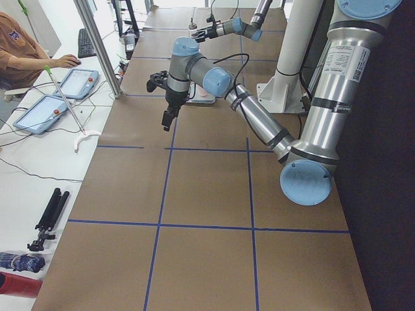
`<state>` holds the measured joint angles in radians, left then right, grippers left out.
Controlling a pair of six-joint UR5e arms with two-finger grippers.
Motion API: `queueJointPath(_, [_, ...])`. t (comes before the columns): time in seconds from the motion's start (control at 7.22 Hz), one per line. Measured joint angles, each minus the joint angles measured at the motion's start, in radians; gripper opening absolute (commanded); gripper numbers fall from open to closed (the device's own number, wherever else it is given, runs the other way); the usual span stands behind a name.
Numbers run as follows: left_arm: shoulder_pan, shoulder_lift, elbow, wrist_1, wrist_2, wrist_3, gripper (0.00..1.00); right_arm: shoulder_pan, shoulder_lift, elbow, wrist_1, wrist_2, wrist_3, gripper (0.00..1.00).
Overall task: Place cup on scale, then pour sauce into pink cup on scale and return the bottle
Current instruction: 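Carry the upright bottle with the right gripper away from the scale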
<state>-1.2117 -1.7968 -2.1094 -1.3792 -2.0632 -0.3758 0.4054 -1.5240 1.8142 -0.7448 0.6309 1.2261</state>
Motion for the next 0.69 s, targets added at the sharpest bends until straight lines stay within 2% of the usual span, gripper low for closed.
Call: queueJointPath(0.69, [0.0, -0.003, -0.001, 0.0, 0.0, 0.0, 1.0, -0.005, -0.013, -0.097, -0.004, -0.094, 0.027, 0.0])
